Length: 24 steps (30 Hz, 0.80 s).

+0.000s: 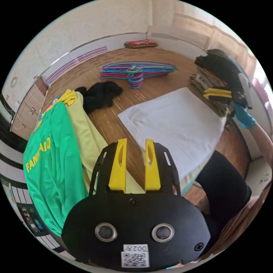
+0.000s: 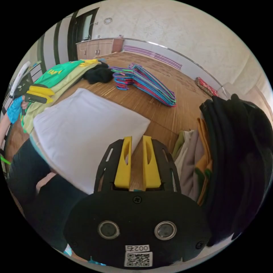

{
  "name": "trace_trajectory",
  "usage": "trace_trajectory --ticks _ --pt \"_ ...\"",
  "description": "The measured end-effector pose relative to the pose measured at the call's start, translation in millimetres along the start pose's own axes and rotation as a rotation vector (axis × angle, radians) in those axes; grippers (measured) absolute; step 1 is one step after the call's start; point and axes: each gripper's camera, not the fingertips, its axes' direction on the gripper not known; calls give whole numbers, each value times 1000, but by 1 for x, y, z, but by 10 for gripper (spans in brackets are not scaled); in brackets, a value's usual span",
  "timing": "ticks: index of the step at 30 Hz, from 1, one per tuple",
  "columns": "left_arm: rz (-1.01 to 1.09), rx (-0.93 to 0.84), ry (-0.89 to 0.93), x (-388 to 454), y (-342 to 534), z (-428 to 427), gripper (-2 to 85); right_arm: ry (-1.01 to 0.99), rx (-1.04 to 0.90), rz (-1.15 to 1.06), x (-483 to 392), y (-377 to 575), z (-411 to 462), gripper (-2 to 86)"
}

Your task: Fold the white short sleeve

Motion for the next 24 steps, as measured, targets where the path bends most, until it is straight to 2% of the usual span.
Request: trace_trajectory --ticks 8,13,18,24 --pt "185 -18 227 14 71 -2 104 -176 6 -8 -12 95 -42 100" --pt "203 15 265 15 85 14 64 -331 -17 34 -2 116 -26 117" --pt "211 4 224 12 99 24 3 -400 -10 74 8 124 -20 88" --pt "209 -22 233 4 115 26 -7 -411 -45 82 22 131 -21 12"
